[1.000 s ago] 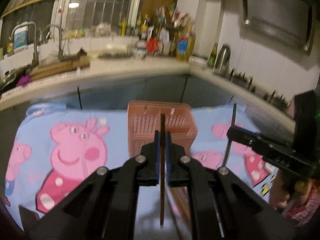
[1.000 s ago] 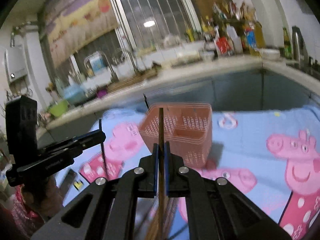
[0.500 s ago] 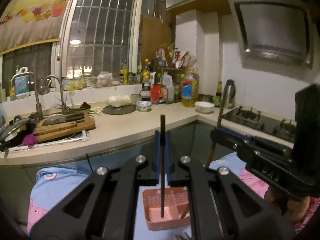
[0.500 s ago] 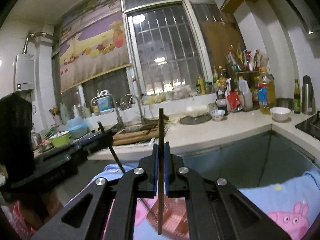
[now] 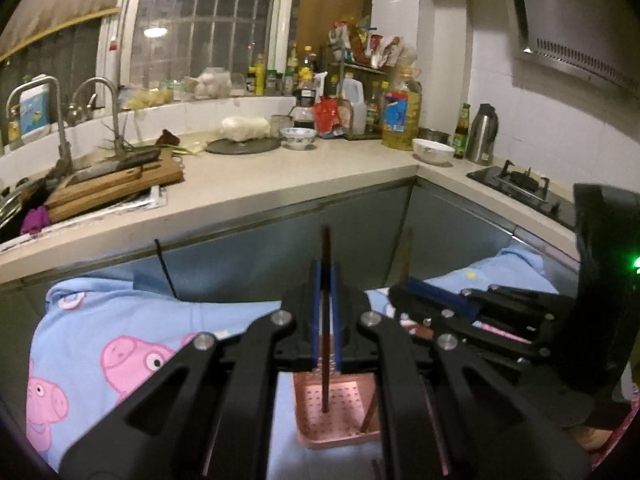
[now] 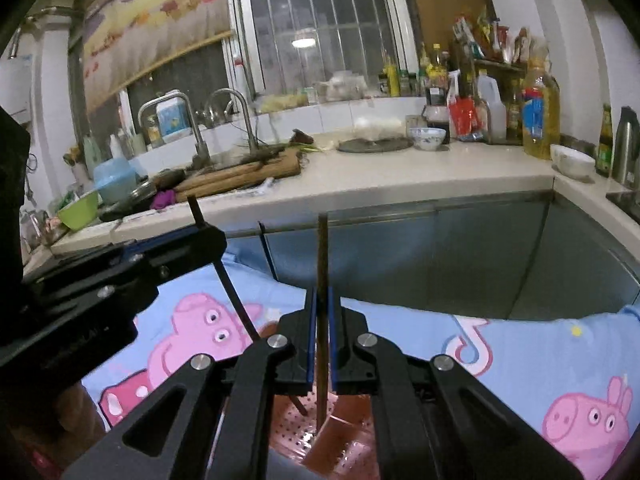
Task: Organize utensils
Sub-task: 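Lift both held chopsticks over the pink basket and open both tools, then move both open tools back down to the chopstick row, then close the left tool on a chopstick while the right tool grasps another, then carry both chopsticks over the pink basket and open both tools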
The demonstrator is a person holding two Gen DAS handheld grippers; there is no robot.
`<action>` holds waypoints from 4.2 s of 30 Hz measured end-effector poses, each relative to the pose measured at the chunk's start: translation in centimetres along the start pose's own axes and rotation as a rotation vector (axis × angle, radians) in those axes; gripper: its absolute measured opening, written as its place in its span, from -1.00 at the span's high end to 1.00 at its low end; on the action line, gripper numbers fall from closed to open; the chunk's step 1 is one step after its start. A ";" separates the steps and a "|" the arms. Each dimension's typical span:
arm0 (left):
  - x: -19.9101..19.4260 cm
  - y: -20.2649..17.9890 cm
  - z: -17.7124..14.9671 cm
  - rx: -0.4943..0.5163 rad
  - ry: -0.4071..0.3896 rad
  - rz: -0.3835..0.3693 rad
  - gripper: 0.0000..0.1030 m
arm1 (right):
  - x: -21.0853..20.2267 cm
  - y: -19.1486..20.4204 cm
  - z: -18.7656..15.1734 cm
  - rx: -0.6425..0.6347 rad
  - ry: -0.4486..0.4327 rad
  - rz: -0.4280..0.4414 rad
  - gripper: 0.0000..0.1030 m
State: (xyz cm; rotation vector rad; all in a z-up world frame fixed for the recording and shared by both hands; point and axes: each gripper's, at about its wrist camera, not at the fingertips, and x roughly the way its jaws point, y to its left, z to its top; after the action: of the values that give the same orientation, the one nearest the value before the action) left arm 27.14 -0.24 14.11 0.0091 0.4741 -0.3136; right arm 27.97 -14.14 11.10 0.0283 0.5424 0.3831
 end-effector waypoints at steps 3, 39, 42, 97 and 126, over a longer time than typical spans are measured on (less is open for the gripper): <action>0.3 0.1 -0.5 -0.014 0.022 0.003 0.91 | -0.1 0.1 -0.3 0.010 0.012 -0.005 1.00; -8.3 2.1 -9.0 -0.143 0.095 -0.007 0.43 | -8.8 0.5 -8.5 0.040 0.036 -0.067 0.79; -7.2 0.1 -13.8 -0.137 0.247 -0.087 0.43 | -8.7 0.0 -14.4 0.093 0.187 -0.047 1.00; 2.6 -4.9 -19.4 0.100 0.430 0.019 0.88 | -1.1 0.7 -18.1 0.022 0.442 -0.034 1.00; -15.1 -2.7 -3.7 -0.036 -0.059 -0.094 0.91 | -15.8 1.6 -5.9 0.120 -0.061 0.128 1.00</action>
State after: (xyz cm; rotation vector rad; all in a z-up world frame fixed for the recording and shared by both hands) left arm 11.93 1.98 17.83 -0.0577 0.4218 -0.3960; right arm 11.94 -18.84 14.13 0.1908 0.5045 0.4723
